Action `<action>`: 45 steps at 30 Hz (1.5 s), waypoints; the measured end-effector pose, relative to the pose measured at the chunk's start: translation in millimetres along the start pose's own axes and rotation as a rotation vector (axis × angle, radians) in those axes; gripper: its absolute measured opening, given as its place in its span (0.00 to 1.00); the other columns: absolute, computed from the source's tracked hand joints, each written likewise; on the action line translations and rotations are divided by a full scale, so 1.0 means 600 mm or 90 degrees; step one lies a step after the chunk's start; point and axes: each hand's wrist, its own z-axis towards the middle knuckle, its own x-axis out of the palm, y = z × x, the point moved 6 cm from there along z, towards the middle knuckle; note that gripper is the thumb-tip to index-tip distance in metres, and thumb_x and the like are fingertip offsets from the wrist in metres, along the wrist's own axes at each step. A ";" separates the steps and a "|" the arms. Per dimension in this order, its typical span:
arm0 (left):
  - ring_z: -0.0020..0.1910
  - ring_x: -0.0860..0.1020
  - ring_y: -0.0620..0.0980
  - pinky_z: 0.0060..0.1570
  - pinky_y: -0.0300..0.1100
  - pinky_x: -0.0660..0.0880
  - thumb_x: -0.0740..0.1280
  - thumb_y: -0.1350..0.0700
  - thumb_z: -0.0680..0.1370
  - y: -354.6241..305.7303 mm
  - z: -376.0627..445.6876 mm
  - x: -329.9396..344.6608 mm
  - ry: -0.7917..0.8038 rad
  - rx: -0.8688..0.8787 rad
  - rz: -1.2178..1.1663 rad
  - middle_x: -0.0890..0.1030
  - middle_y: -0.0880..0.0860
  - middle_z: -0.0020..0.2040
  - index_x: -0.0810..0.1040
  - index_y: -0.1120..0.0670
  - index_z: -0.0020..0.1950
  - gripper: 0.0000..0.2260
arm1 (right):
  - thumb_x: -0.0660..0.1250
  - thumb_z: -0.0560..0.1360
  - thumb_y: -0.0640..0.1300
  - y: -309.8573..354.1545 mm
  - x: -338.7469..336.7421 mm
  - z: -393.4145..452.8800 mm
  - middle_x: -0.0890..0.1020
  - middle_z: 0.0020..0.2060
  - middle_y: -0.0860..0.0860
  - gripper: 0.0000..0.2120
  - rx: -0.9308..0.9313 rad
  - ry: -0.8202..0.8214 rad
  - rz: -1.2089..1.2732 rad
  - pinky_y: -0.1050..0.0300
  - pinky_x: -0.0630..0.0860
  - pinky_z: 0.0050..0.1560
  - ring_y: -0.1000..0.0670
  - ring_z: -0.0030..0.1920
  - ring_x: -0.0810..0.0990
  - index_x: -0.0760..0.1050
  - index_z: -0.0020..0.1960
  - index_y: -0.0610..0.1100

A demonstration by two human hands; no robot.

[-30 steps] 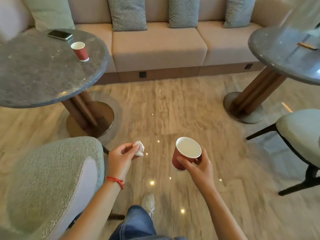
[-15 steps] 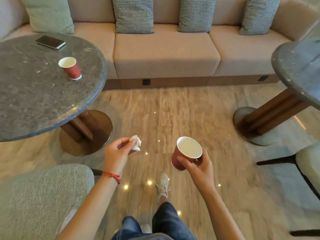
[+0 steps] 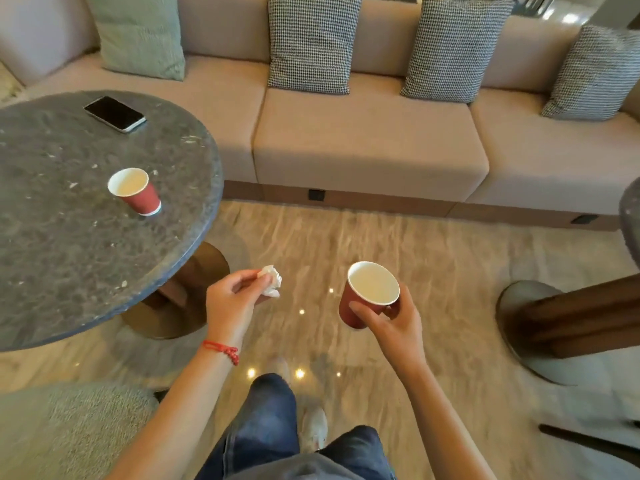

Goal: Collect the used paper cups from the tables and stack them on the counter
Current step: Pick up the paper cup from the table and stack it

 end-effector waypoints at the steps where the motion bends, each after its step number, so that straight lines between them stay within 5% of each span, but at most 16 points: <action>1: 0.34 0.82 0.40 0.33 0.30 0.76 0.70 0.65 0.72 -0.002 0.015 0.002 -0.003 -0.005 -0.001 0.82 0.56 0.39 0.81 0.62 0.46 0.05 | 0.79 0.63 0.45 0.004 0.009 0.016 0.81 0.49 0.59 0.25 -0.001 0.007 -0.005 0.70 0.76 0.45 0.63 0.49 0.79 0.72 0.53 0.60; 7: 0.34 0.82 0.42 0.32 0.31 0.76 0.70 0.65 0.72 -0.007 0.195 0.014 -0.032 -0.053 -0.018 0.83 0.54 0.38 0.81 0.60 0.45 0.03 | 0.79 0.62 0.48 0.032 0.097 0.184 0.81 0.49 0.60 0.26 0.017 0.026 -0.024 0.65 0.76 0.45 0.61 0.50 0.79 0.71 0.54 0.61; 17: 0.32 0.81 0.39 0.31 0.29 0.76 0.70 0.66 0.72 -0.079 0.414 -0.008 -0.101 -0.037 -0.004 0.82 0.53 0.38 0.81 0.60 0.46 0.04 | 0.78 0.60 0.54 0.136 0.272 0.388 0.78 0.48 0.67 0.27 -0.031 0.124 -0.082 0.76 0.73 0.43 0.69 0.51 0.75 0.68 0.52 0.66; 22: 0.33 0.81 0.38 0.32 0.28 0.75 0.71 0.66 0.71 -0.083 0.459 -0.047 -0.186 -0.060 -0.025 0.82 0.51 0.37 0.81 0.56 0.41 0.05 | 0.78 0.61 0.51 0.164 0.346 0.456 0.77 0.50 0.64 0.31 -0.045 0.195 -0.120 0.71 0.75 0.42 0.67 0.50 0.76 0.69 0.59 0.57; 35: 0.30 0.80 0.41 0.32 0.34 0.77 0.71 0.65 0.71 -0.092 0.477 -0.119 -0.464 -0.096 -0.132 0.83 0.48 0.32 0.82 0.60 0.42 0.02 | 0.79 0.62 0.50 0.247 0.588 0.565 0.77 0.51 0.64 0.31 -0.133 0.547 -0.183 0.67 0.74 0.45 0.64 0.50 0.77 0.69 0.60 0.56; 41: 0.30 0.79 0.37 0.31 0.26 0.74 0.71 0.65 0.71 -0.104 0.441 -0.156 -0.664 -0.093 -0.141 0.81 0.49 0.36 0.80 0.54 0.40 0.06 | 0.78 0.63 0.47 0.273 0.679 0.560 0.75 0.52 0.65 0.29 -0.165 0.736 -0.183 0.75 0.73 0.45 0.65 0.52 0.75 0.67 0.59 0.57; 45: 0.33 0.81 0.43 0.34 0.31 0.78 0.71 0.64 0.71 -0.093 0.384 -0.175 -0.762 -0.107 -0.195 0.83 0.52 0.38 0.82 0.57 0.44 0.05 | 0.78 0.64 0.46 0.275 0.727 0.528 0.75 0.51 0.67 0.26 -0.169 0.853 -0.180 0.77 0.72 0.43 0.72 0.50 0.74 0.68 0.54 0.61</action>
